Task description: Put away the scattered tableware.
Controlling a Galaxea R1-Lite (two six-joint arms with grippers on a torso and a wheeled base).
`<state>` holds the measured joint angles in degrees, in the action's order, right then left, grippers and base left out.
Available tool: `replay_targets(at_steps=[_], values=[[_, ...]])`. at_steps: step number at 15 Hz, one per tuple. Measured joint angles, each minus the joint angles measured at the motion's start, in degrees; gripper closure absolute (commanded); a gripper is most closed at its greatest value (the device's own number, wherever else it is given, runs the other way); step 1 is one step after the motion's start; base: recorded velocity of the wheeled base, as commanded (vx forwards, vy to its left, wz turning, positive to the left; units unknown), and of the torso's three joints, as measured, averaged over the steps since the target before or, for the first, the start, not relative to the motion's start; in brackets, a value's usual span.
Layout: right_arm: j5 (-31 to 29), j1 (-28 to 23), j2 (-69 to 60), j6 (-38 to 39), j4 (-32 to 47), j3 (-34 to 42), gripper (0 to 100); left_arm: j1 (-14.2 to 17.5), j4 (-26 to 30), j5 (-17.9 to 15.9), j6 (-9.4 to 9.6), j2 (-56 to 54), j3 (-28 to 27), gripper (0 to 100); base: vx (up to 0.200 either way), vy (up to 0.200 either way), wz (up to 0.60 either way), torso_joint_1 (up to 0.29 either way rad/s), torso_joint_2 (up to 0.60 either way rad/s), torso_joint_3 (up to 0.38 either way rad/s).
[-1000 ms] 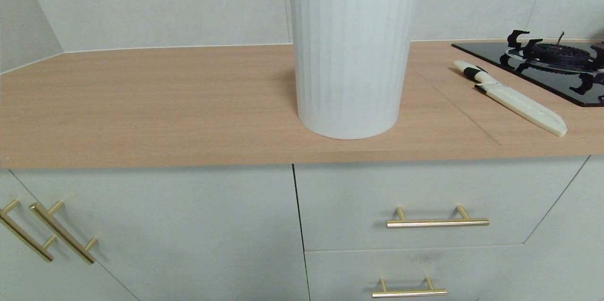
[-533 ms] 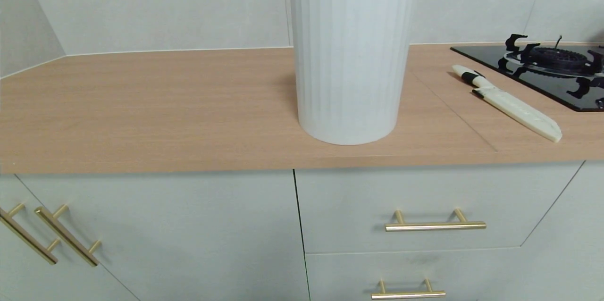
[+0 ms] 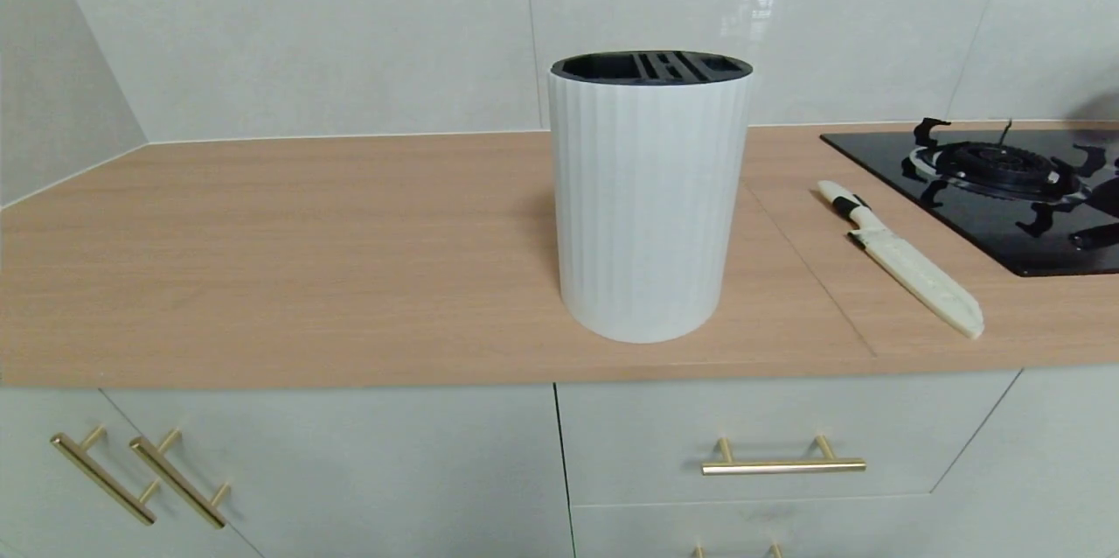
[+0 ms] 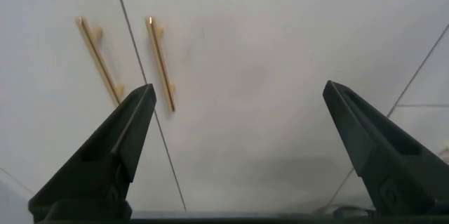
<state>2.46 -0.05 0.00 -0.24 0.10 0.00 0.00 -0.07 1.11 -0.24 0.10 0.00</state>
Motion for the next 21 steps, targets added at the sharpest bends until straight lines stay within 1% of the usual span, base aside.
replay_targets(at_steps=[11,21], values=[[0.0,0.0,0.0,0.0,0.0,0.0,0,0.0,0.0,0.0,0.0,0.0,0.0,0,0.0,0.0,0.0,0.223,-0.49,-0.273],[0.0,0.0,0.0,0.0,0.0,0.0,0,0.0,0.0,0.0,0.02,0.0,0.0,0,0.0,0.0,0.0,0.263,-0.55,-0.291]])
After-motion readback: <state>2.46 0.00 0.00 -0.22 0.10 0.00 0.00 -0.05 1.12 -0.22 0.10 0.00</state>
